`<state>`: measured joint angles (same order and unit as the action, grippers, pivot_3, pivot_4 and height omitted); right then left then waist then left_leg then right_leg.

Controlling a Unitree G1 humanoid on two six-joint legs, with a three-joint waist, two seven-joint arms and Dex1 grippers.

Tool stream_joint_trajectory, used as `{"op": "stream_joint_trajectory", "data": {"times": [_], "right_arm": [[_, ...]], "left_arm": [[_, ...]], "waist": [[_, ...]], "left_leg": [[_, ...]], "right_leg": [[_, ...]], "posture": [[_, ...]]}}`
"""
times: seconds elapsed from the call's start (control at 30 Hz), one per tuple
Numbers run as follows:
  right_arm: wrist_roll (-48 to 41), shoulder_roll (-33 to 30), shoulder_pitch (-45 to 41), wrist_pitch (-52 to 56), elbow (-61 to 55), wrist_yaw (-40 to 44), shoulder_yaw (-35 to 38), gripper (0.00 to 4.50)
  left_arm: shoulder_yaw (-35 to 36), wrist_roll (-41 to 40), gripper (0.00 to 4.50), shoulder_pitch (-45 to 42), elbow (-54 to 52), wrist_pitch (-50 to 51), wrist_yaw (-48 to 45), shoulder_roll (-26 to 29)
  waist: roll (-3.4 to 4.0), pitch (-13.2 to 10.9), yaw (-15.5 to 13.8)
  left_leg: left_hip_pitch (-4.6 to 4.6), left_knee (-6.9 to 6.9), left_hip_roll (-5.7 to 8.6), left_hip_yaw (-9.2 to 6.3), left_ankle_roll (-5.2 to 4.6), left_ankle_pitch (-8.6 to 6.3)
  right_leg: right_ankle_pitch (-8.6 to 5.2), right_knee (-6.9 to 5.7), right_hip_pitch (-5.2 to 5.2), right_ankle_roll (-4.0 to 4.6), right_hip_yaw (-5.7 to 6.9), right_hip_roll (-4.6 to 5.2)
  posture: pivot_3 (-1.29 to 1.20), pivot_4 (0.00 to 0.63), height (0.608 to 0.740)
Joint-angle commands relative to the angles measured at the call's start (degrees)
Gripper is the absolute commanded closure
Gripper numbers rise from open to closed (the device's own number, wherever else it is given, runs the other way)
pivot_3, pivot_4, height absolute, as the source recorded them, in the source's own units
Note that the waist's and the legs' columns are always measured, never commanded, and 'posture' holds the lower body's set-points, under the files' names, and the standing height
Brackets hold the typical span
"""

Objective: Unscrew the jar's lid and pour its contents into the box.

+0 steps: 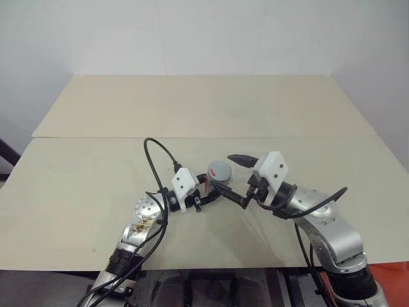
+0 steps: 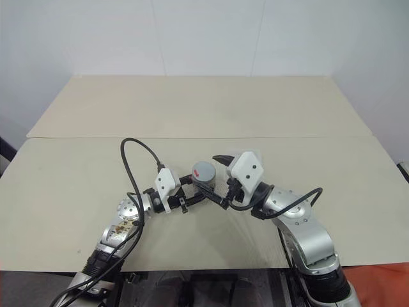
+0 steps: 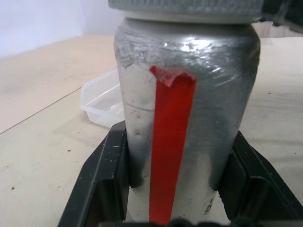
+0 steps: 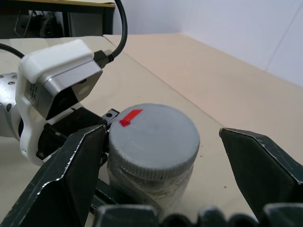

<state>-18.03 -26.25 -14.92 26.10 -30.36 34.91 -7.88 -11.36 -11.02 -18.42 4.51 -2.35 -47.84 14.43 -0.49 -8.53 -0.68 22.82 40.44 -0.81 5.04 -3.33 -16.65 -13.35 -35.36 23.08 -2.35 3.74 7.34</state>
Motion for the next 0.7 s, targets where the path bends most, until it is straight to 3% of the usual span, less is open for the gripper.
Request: {"op": "stream_joint_trajectory", "data": {"times": [0.03,0.13,0.23,0.7], "right_arm": [[-0.3,0.4,-1.0,-1.2,-1.0,0.1,0.5,0.00],[-0.7,0.6,-1.2,-1.0,-0.7,0.1,0.6,0.57],[-0.1,0.8,-1.2,-1.3,-0.7,-0.3,0.6,1.45],[-2.4,2.2,-1.2,-1.1,-2.6,-0.2,2.0,1.45]], "left_arm": [[-0.1,-0.2,2.41,-0.8,-1.4,-1.0,-0.1,-0.1],[-0.1,-0.2,2.41,-0.8,-1.4,-1.0,-0.1,-0.1],[-0.3,-0.1,2.41,-0.7,-1.4,-1.1,-0.1,-0.1],[-0.6,0.7,2.41,-0.4,-0.6,-2.1,-0.2,0.1]], "waist": [[0.00,0.0,0.0],[0.00,0.0,0.0],[0.00,0.0,0.0],[0.00,0.0,0.0]], "left_leg": [[0.00,0.00,0.00,0.00,0.00,0.00],[0.00,0.00,0.00,0.00,0.00,0.00],[0.00,0.00,0.00,0.00,0.00,0.00],[0.00,0.00,0.00,0.00,0.00,0.00]], "right_leg": [[0.00,0.00,0.00,0.00,0.00,0.00],[0.00,-0.01,0.00,0.00,0.00,0.00],[0.00,-0.02,0.00,0.00,0.00,0.00],[0.00,-0.17,0.01,0.00,0.00,0.00]], "posture": [[0.00,0.150,0.740],[0.00,0.150,0.740],[0.00,0.150,0.740],[0.00,0.150,0.740]]}}
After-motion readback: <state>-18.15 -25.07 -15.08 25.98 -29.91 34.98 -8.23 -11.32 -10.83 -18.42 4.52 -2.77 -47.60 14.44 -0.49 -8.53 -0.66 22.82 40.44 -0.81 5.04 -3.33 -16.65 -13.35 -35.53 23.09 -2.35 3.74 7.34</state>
